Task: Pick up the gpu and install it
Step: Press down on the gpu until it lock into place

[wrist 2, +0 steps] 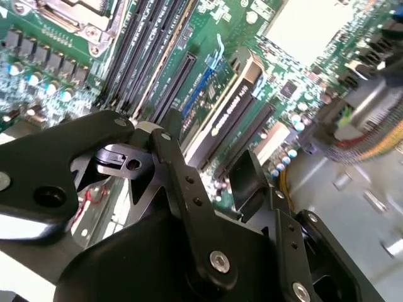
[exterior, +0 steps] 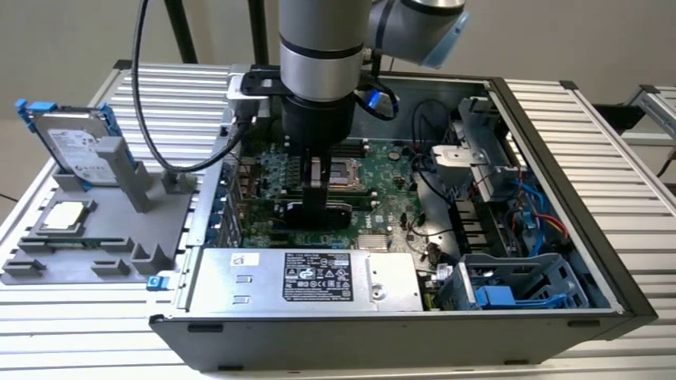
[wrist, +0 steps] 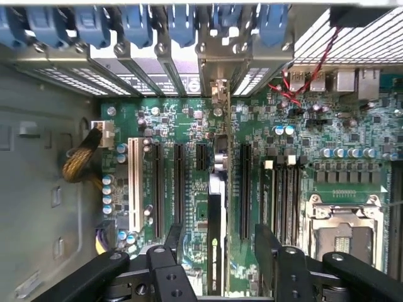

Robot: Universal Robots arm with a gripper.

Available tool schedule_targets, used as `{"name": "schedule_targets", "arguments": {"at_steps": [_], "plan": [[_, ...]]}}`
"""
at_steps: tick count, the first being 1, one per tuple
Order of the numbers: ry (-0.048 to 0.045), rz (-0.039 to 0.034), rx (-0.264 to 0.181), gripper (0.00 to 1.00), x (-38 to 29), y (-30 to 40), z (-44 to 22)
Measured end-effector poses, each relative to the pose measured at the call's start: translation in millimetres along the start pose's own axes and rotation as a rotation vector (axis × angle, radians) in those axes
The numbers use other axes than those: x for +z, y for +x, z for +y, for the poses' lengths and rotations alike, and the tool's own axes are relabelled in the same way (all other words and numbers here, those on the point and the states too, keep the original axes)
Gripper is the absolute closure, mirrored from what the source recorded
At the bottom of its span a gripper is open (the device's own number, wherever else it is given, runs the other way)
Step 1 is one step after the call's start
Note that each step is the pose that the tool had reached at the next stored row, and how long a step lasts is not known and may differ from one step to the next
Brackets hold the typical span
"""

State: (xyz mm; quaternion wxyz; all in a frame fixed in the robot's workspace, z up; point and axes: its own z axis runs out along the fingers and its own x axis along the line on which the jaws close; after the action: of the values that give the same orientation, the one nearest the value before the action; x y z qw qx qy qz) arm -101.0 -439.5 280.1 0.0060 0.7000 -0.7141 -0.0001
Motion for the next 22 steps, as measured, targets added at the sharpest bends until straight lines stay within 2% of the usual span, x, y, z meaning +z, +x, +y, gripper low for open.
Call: {"name": "schedule_targets", "arguments": {"at_steps": [2, 3, 4, 20, 22], "plan": [[0.0001, 0.0000, 0.000, 0.00, -4.7, 0.1, 0.0], [0.0003, 0.0006, 0.000, 0.00, -4.8, 0.0, 0.1], [0.0003, 0.0009, 0.000, 1.00, -4.8, 0.1, 0.1], [0.0006, 0.0066, 0.000, 1.00, -4.8, 0.1, 0.1], [0.0010, 0.0111, 0.000, 1.00, -4.8, 0.1, 0.1]]}}
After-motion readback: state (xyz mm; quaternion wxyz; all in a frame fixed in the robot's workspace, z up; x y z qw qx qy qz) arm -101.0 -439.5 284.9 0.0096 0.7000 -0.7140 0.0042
